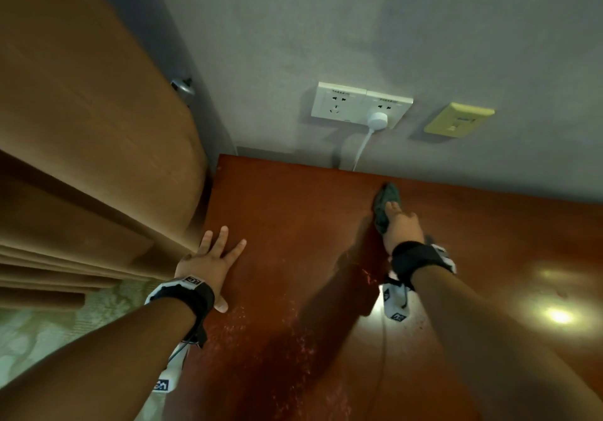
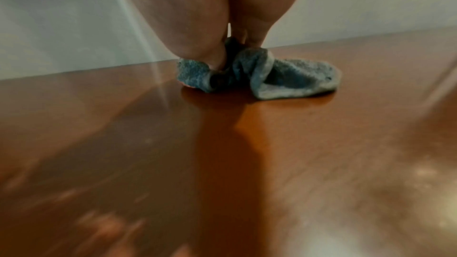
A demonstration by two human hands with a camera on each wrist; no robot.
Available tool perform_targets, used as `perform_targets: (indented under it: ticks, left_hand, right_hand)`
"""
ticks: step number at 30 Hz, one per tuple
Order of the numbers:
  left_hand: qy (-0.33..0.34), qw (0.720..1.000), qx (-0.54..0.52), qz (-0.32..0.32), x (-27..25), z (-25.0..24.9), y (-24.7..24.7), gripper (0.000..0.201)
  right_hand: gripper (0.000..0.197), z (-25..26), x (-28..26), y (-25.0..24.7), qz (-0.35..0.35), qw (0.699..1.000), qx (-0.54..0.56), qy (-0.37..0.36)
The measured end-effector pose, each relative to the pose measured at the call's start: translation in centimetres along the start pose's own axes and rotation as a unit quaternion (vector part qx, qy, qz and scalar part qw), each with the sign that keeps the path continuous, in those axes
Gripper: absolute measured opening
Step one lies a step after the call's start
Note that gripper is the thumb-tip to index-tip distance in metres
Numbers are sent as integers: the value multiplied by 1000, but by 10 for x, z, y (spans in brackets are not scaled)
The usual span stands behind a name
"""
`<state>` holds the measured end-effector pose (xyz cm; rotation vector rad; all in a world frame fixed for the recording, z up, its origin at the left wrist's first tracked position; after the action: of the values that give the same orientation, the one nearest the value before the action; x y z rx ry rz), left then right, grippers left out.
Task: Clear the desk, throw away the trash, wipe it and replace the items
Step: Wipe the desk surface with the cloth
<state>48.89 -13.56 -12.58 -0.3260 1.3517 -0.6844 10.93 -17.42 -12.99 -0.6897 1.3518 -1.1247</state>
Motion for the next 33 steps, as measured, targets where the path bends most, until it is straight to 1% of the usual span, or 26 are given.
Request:
perform_targets:
  ticks: [2, 5, 7, 9, 12, 14, 16, 18, 20, 22, 24, 26, 28, 30, 31, 33]
  left_hand:
    - [-1, 1000, -1, 0, 0, 0, 0, 137]
    - [-4, 1000, 2, 0, -2, -1, -1, 136]
    - [-4, 1000, 3, 1, -4, -1, -2, 136]
    - [-5, 1000, 2, 2, -5, -1, -3, 136]
    - [-11, 1000, -1, 3, -7, -2, -4, 136]
    - [-13, 1000, -2, 1, -9, -2, -4, 136]
    - [-12, 1000, -3, -4, -10, -2, -4, 137]
    - [-12, 1000, -3, -5, -10, -1, -4, 138]
    - [-14, 1000, -3, -3, -10, -1, -4, 138]
    - [-15, 1000, -8, -3, -9, -1, -4, 138]
    - [-16, 1000, -10, -3, -9, 0, -4, 138]
    - [-16, 1000, -12, 0, -9, 0, -4, 138]
    - [-14, 1000, -11, -2, -10, -1, -4, 137]
    - [-14, 1000, -11, -4, -11, 0, -4, 137]
    - [-13, 1000, -12, -3, -11, 0, -5, 137]
    - [-14, 1000, -13, -1, -11, -1, -5, 137]
  right_hand:
    - [68, 33, -11, 9, 1, 998, -17, -62]
    - [71, 92, -29, 29, 29, 987, -21, -155]
    - [67, 130, -42, 50, 49, 973, -15, -226]
    - [63, 161, -58, 67, 76, 958, -25, -275]
    - [62, 184, -72, 73, 107, 952, -45, -283]
    - [65, 180, -69, 66, 112, 948, -52, -295]
    - [63, 167, -58, 54, 115, 942, -61, -308]
    - [61, 145, -41, 39, 110, 950, -48, -288]
    - [63, 111, -19, 26, 102, 965, -43, -237]
    - [60, 63, 3, 19, 93, 977, -32, -190]
    - [58, 10, 13, 10, 76, 989, -11, -127]
    - [54, -35, 3, -6, 56, 997, 13, -56]
    - [54, -68, -17, -19, 44, 998, 35, -4]
    - [65, -85, -36, -18, 53, 997, 43, 37]
    - [71, -85, -42, -13, 55, 997, 38, 45]
    - [76, -76, -51, -2, 45, 998, 25, 27]
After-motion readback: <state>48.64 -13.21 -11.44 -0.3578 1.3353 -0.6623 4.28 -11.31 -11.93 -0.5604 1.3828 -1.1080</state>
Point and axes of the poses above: each hand's wrist, its own x-axis towards the middle knuckle, its own y-axis out of the palm, z = x × y, the point moved 1 cm from there along x, towards the middle knuckle, and after that the axes turned 12 degrees about -y, right-handed, at the moved point
